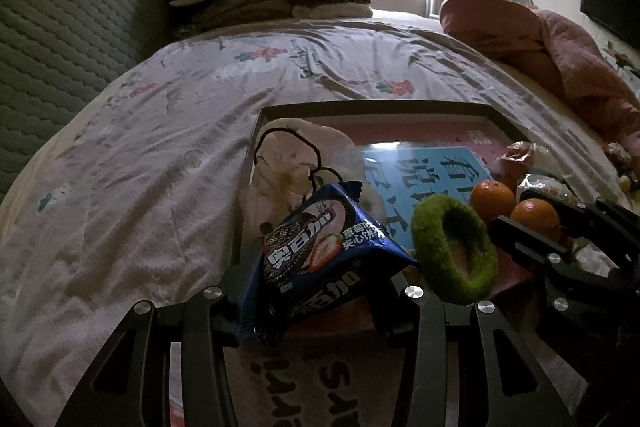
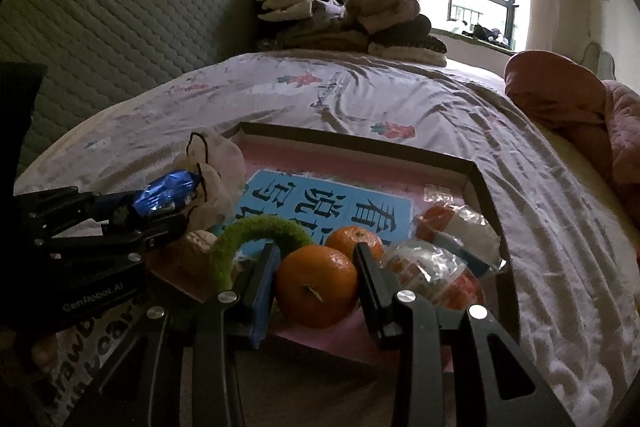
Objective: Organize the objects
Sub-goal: 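Carry the snack bag with the left tool while the right tool lowers the orange into the tray, then lower and open the left tool on the snack bag while the right tool releases the orange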
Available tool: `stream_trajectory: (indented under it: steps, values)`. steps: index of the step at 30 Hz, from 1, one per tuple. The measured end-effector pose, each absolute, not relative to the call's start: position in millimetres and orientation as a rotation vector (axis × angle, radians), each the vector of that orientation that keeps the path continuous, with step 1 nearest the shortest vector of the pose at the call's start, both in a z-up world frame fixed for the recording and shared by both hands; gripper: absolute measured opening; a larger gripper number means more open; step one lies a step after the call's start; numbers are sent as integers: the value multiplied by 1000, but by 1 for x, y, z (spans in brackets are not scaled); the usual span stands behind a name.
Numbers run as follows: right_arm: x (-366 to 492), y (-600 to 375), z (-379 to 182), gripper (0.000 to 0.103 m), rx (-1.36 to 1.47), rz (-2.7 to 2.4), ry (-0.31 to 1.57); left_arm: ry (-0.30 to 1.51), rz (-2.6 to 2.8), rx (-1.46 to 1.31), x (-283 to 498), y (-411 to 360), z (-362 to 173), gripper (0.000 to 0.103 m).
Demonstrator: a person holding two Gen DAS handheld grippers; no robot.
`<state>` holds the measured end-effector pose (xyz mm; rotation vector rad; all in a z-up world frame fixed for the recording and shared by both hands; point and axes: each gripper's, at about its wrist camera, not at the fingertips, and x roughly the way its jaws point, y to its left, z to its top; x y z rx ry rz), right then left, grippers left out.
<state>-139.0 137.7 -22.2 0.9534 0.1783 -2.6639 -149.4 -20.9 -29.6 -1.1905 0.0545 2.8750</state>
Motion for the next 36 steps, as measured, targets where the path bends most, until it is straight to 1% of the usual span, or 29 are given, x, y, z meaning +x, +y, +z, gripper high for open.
stream_trajectory:
  steps: [18,26,34,35,36]
  values:
    - [-143,139,-29,39,995,-2671,174,65,2865,-1198,-149,-15,-34,47]
    - [-145,144,-35,39,1044,-2654,134,25,2839,-1223,-151,-18,-39,47]
    - [-146,150,-38,39,1075,-2646,81,27,2830,-1229,-151,-19,-41,47]
    - [-146,152,-38,39,1078,-2643,73,23,2828,-1232,-151,-19,-41,49]
    - [-147,153,-38,39,1082,-2642,63,19,2827,-1234,-151,-19,-40,53]
